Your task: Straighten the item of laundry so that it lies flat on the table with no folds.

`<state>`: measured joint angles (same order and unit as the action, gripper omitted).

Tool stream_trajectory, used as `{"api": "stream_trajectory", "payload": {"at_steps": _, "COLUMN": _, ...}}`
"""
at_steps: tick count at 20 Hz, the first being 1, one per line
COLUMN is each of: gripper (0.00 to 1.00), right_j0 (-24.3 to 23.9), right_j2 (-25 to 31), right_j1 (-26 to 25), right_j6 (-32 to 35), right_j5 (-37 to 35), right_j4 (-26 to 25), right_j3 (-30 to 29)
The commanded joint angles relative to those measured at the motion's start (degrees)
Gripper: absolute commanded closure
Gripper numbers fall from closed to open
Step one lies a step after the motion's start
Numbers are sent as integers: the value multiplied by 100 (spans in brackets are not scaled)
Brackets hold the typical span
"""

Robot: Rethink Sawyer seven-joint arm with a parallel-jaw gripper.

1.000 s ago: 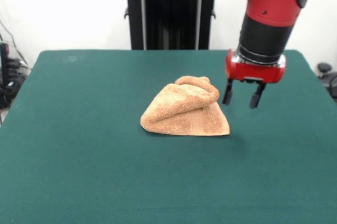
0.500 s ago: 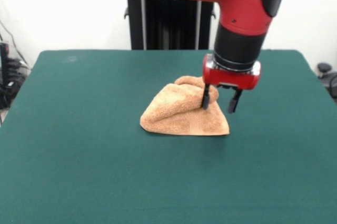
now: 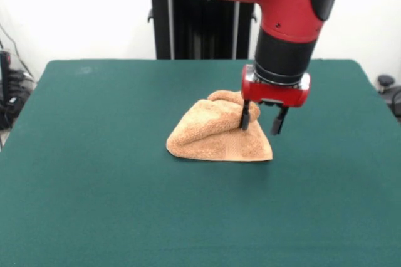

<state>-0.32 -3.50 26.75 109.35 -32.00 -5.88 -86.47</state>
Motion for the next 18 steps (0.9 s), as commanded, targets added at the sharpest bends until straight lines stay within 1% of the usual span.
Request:
{"api": "stream_trajectory", "payload": {"at_steps": 1, "gripper": 0, "right_j0": 273, "right_j2": 427, "right_j1": -468, "right_j6": 724, "right_j5": 334, "right_j4": -25, "right_j3": -328}}
{"api": "stream_trajectory", "payload": {"at_steps": 8, "gripper": 0, "right_j0": 514, "right_j2": 346, "right_j1": -515, "right_j6": 934, "right_j5": 252, "right_j4": 94, "right_j3": -193}}
{"api": "stream_trajectory", "payload": {"at_steps": 15, "gripper": 0, "right_j0": 406, "right_j2": 412, "right_j1": -631, "right_j6": 775, "right_j5": 328, "right_j4": 85, "right_j3": -125}}
{"api": "stream_trajectory", "payload": {"at_steps": 18, "gripper": 0, "right_j0": 356, "right_j2": 426, "right_j1": -654, "right_j6": 747, "right_j5": 436, "right_j4": 54, "right_j3": -183}}
